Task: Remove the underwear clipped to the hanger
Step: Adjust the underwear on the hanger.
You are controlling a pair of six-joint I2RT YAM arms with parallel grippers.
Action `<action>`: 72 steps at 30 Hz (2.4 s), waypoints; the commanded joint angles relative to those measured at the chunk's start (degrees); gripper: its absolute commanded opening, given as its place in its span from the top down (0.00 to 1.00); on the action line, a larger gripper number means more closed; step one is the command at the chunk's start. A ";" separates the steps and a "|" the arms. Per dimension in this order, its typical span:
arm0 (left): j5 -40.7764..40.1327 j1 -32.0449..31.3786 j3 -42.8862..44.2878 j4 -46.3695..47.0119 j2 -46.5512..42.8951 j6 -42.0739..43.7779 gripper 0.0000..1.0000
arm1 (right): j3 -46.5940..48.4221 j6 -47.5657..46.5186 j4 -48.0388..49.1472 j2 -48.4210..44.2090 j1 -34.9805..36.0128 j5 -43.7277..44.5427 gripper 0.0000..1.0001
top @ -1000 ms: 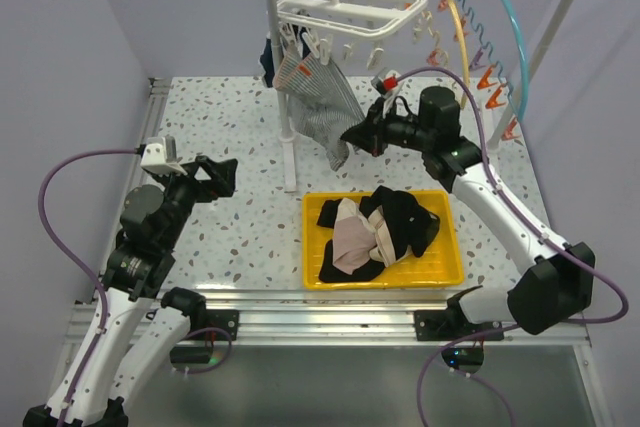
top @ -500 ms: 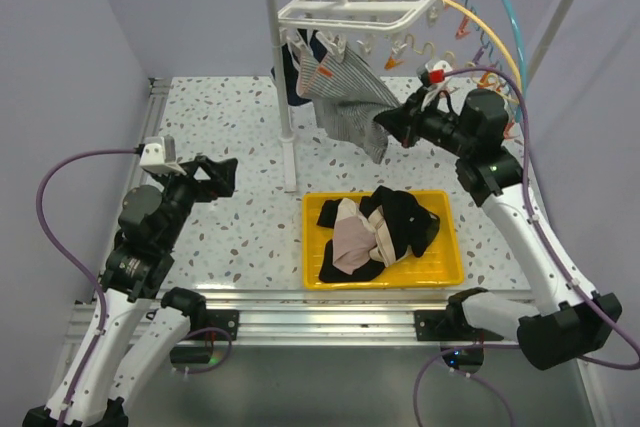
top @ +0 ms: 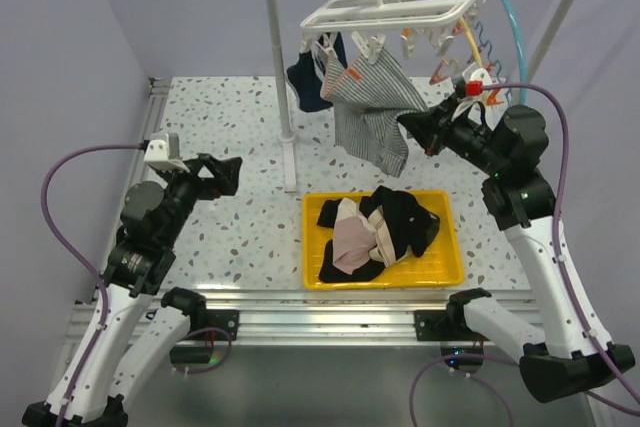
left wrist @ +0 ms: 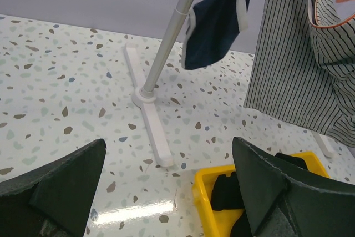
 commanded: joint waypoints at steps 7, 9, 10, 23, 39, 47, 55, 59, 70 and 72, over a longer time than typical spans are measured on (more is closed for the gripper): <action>1.71 0.49 2.00 3.14 -0.21 -0.05 0.00 | 1.41 -0.23 -1.26 -3.23 -1.02 -10.72 1.00; 1.88 0.49 1.91 3.23 -0.30 -0.05 0.00 | 1.85 0.04 -1.78 -1.74 -1.02 -15.23 1.00; 1.88 0.49 1.83 3.23 -0.21 -0.05 0.00 | 2.37 1.17 -1.96 -1.04 -0.93 -17.60 1.00; 1.71 0.49 2.00 3.23 -1.00 -0.05 0.00 | 6.15 4.26 -1.87 3.19 6.45 -30.98 1.00; 3.03 0.49 2.70 7.44 1.36 2.14 0.00 | 16.61 -3.21 -12.07 2.31 7.34 -34.86 1.00; 9.17 0.49 1.83 16.91 6.02 6.53 0.00 | 16.27 0.48 -8.03 2.48 6.54 -31.26 1.00; 22.52 0.49 2.08 40.74 18.49 21.90 0.00 | 14.24 -7.08 -13.29 6.00 6.19 -24.22 1.00; 29.46 0.49 7.87 47.08 26.75 30.60 0.04 | 12.84 -8.75 -14.26 6.35 5.93 -23.69 1.00; 39.50 0.49 27.22 52.88 49.26 49.34 0.25 | 10.99 -11.47 -15.93 6.18 5.93 -23.25 1.00; 39.76 0.40 29.41 54.64 52.25 51.18 0.26 | 11.08 -12.35 -16.46 6.00 5.93 -22.99 1.00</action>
